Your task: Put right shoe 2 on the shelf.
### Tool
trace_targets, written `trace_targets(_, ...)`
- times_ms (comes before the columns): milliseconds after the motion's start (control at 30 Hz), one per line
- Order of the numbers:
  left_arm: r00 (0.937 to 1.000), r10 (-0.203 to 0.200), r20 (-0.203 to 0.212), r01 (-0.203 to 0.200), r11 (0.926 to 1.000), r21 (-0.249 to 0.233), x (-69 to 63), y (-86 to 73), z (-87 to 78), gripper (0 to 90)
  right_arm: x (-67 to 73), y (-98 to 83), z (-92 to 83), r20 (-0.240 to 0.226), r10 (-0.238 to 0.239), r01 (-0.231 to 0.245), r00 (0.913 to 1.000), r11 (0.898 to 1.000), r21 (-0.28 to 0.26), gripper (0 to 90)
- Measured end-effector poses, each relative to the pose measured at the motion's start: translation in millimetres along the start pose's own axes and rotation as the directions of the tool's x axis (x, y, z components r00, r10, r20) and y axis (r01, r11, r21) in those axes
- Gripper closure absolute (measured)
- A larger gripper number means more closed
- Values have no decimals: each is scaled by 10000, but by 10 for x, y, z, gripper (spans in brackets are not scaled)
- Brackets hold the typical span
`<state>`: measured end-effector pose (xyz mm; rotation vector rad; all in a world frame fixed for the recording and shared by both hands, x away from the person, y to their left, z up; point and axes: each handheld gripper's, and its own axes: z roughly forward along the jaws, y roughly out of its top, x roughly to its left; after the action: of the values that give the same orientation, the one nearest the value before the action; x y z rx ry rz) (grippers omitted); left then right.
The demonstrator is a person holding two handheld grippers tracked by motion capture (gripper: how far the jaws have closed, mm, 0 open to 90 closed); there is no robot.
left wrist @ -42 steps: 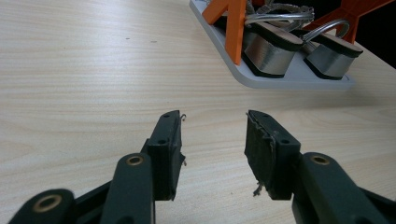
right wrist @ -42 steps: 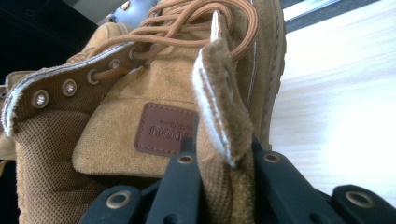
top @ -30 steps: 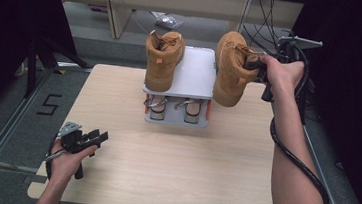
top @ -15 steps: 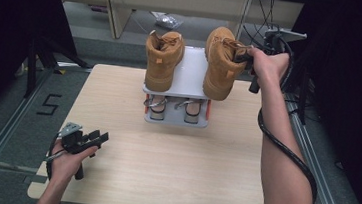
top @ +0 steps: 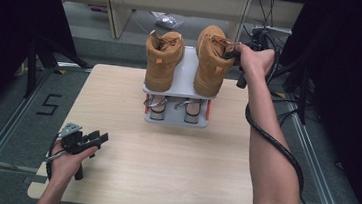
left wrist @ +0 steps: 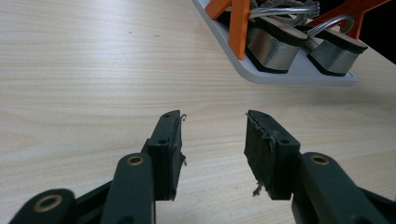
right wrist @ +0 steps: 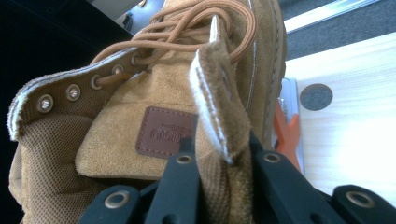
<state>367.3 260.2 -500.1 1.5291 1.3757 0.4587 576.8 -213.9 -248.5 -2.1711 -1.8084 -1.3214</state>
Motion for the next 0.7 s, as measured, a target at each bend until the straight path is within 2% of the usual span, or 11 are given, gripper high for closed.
trace_targets(67, 10000, 5, -2, -5, 10000, -8, -2, 4, -1, 555, 16, -2, 45, -104, 42, -45, 9999, 9996, -270, 845)
trace_targets(100, 10000, 11, -7, -11, 10000, -10, -1, 5, -2, 555, 16, 0, 50, -82, -110, 109, 9999, 9998, -175, 845)
trace_targets(133, 10000, 9, -1, -9, 10000, -9, -1, 5, -1, 555, 41, 11, 46, 157, -13, 12, 9999, 10000, 60, 844)
trace_targets(267, 10000, 4, 22, -4, 10000, 1, -1, 0, 0, 555, 73, 14, 108, -15, -130, 130, 9999, 9999, -36, 844)
trace_targets(300, 10000, 10, 22, -10, 10000, 12, 1, 0, 1, 555, 83, 18, 117, 172, -134, 133, 9998, 9999, 72, 843)
trace_targets(500, 10000, -2, -27, 2, 10000, 33, 7, -1, -2, 555, 136, 26, 196, 144, -190, 189, 9997, 9998, 21, 842)
trace_targets(700, 10000, -11, -4, 11, 10000, 36, 15, -5, 4, 556, 183, 23, 245, 232, -529, 526, 9983, 9985, 138, 829)
